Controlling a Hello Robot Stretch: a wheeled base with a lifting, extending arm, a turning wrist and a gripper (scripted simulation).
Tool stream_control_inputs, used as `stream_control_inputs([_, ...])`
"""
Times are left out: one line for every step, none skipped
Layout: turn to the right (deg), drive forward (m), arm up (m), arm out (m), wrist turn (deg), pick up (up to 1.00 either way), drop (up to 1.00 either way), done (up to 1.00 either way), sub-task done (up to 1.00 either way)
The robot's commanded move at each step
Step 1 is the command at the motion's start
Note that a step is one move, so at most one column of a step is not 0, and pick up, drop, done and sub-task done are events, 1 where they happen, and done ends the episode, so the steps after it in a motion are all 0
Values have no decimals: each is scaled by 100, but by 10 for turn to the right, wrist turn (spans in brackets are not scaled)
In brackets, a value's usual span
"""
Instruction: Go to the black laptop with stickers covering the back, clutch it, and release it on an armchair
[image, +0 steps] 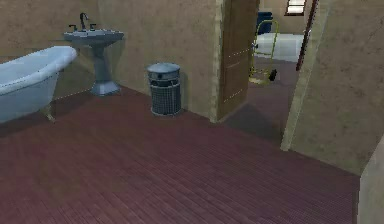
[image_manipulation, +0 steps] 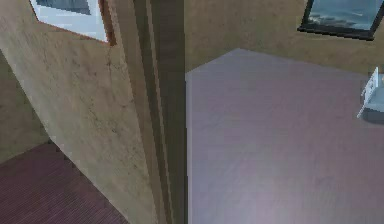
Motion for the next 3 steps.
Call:
stream_control_inputs([210, 0, 0, 0, 0, 0, 0, 0, 0])
stream_control_inputs([0, 100, 0, 0, 0, 0, 0, 0, 0])
stream_control_inputs([0, 100, 0, 0, 0, 0, 0, 0, 0])
